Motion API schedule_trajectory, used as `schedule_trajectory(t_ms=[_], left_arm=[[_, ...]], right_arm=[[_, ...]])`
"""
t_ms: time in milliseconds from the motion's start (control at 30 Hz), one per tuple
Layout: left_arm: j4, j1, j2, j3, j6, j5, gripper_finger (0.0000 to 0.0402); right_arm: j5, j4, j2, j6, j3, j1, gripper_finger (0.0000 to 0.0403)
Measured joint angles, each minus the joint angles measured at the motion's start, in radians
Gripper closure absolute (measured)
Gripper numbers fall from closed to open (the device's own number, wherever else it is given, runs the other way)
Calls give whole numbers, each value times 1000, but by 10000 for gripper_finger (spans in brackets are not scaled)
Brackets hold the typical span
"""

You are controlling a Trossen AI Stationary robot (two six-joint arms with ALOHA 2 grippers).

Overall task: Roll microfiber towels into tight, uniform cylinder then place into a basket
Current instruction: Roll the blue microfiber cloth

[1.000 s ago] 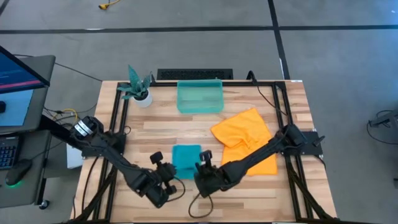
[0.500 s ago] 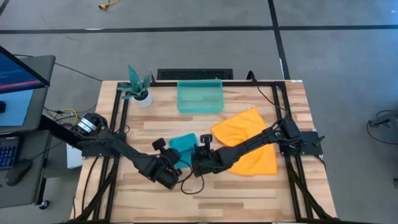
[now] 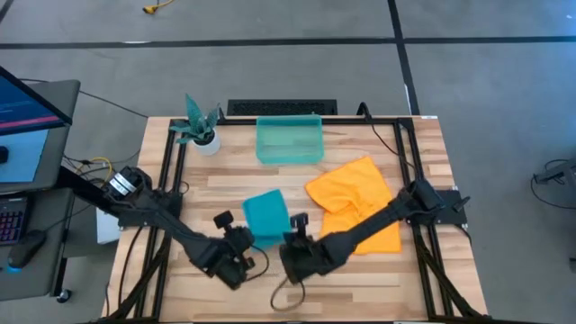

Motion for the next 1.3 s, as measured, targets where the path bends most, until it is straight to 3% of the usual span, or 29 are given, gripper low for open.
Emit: schedule_trajectory(t_ms=[267,500,900,1300], left_arm=[[3,-117,0,95,-22,-44,384],[5,-162,0,166,27,-80,391],[13,-173,1,138,33,7,396],[76,-166,1,139,129,51,379]], right_arm=[[60,9,0,-25,150,126,396],[60,2,0,7,160,145,399],[43,-26,0,129,160,120,398],[-4,-50,19,252,140,196,399]])
